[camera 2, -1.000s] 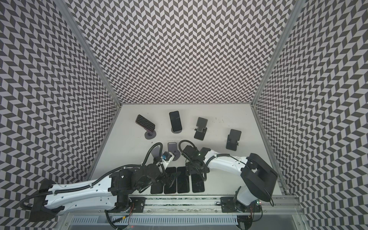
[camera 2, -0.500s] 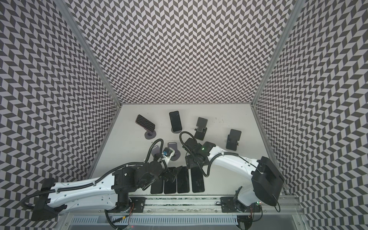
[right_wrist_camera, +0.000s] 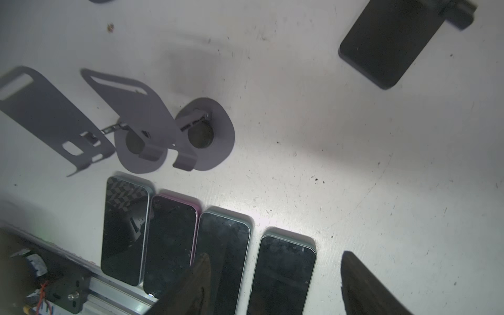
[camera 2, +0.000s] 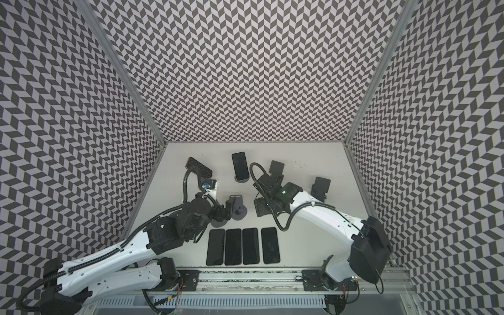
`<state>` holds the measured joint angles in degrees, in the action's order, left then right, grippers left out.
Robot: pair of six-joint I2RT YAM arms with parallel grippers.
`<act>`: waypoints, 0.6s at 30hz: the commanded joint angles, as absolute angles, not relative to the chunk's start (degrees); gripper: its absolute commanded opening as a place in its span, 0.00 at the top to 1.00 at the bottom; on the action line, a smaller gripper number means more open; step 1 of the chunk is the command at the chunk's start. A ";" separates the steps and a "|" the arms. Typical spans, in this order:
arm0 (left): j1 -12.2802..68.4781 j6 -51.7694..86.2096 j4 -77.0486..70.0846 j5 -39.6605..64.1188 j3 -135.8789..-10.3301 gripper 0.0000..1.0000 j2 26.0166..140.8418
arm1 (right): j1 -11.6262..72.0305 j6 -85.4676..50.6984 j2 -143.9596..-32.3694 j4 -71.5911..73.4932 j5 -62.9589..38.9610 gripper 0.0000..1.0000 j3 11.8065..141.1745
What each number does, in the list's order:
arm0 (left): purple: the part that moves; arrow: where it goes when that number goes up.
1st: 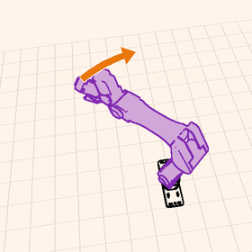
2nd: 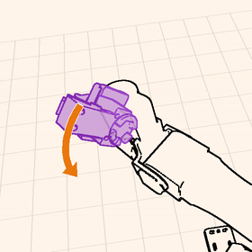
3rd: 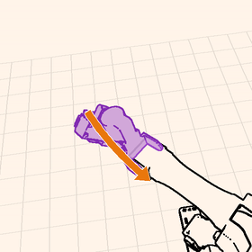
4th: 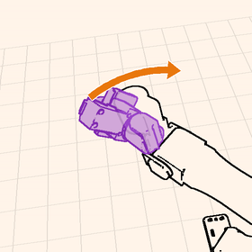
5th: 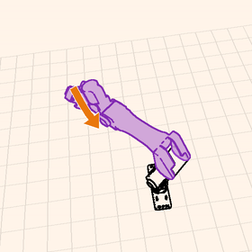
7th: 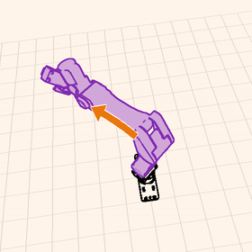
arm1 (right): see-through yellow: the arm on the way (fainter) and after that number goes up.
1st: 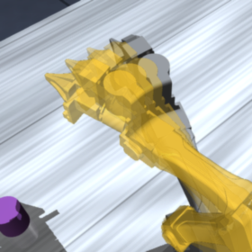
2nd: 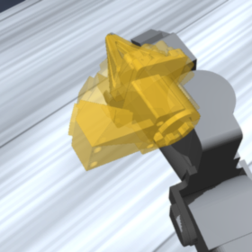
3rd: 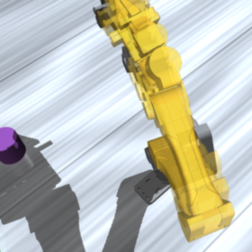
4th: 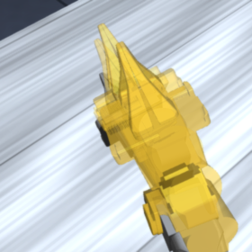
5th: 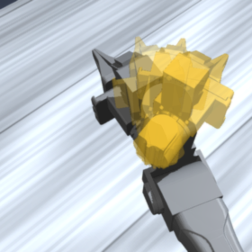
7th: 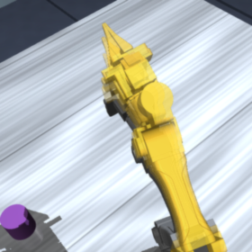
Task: Remove the phone from the phone stand
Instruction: Rotate the phone stand with the phone at the top-left of the table.
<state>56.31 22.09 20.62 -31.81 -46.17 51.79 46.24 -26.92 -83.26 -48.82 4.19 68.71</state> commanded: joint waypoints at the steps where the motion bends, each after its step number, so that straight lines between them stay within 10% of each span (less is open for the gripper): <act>1: 50.21 20.99 20.36 -29.53 -49.12 0.09 50.63 | 45.45 -23.90 -82.77 -43.79 3.64 0.28 72.25; 18: 8.74 24.35 11.04 4.15 -48.33 0.26 58.08 | 45.00 -18.85 -89.17 -36.49 -4.11 0.34 87.98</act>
<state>11.40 21.93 15.59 -3.49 -50.22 57.47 45.17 -20.45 -89.10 -40.21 -2.02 86.24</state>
